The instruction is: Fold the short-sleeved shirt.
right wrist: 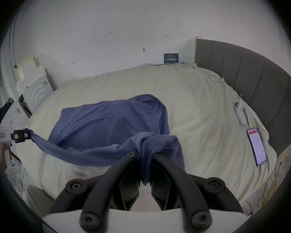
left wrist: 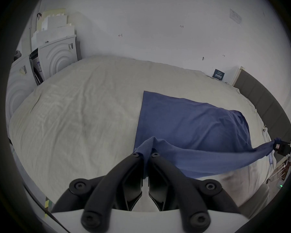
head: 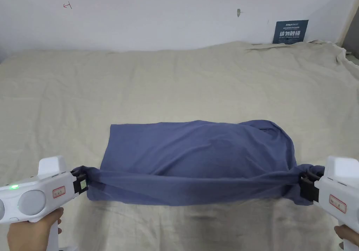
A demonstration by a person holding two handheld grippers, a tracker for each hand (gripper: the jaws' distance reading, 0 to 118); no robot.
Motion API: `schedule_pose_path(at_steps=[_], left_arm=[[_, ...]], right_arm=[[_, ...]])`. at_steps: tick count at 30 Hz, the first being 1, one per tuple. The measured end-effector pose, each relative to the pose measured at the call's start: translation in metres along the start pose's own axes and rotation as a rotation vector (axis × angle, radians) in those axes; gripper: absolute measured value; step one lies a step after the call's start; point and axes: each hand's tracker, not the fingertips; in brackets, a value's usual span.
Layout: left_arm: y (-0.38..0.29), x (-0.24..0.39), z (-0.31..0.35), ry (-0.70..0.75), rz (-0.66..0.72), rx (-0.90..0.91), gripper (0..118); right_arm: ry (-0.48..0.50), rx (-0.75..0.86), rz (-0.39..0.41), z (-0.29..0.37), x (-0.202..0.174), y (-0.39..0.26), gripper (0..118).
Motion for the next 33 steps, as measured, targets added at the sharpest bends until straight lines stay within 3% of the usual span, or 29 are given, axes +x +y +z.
schedule_pose_path(at_steps=[10, 22, 24, 28, 29, 30, 33], left_arm=[[0.014, 0.016, -0.101, 0.079, -0.1, -0.111, 3], [0.008, 0.025, -0.154, 0.156, -0.14, -0.224, 7], [0.014, 0.027, -0.153, 0.152, -0.14, -0.246, 22], [0.026, 0.031, -0.137, 0.14, -0.112, -0.246, 95], [0.029, 0.032, -0.13, 0.136, -0.092, -0.221, 107], [0.033, 0.033, -0.122, 0.13, -0.077, -0.191, 112], [0.041, 0.039, -0.089, 0.094, -0.069, -0.104, 113]], right_arm=[[-0.031, -0.155, -0.073, -0.107, 0.005, 0.019, 7], [-0.104, -0.291, -0.064, -0.164, -0.004, 0.004, 8], [-0.116, -0.288, -0.051, -0.159, -0.007, 0.007, 17], [-0.129, -0.22, -0.006, -0.133, -0.014, 0.018, 88], [-0.12, -0.191, -0.011, -0.123, -0.014, 0.023, 96], [-0.111, -0.163, -0.017, -0.112, -0.014, 0.027, 99], [-0.081, -0.077, -0.032, -0.076, -0.015, 0.039, 99]])
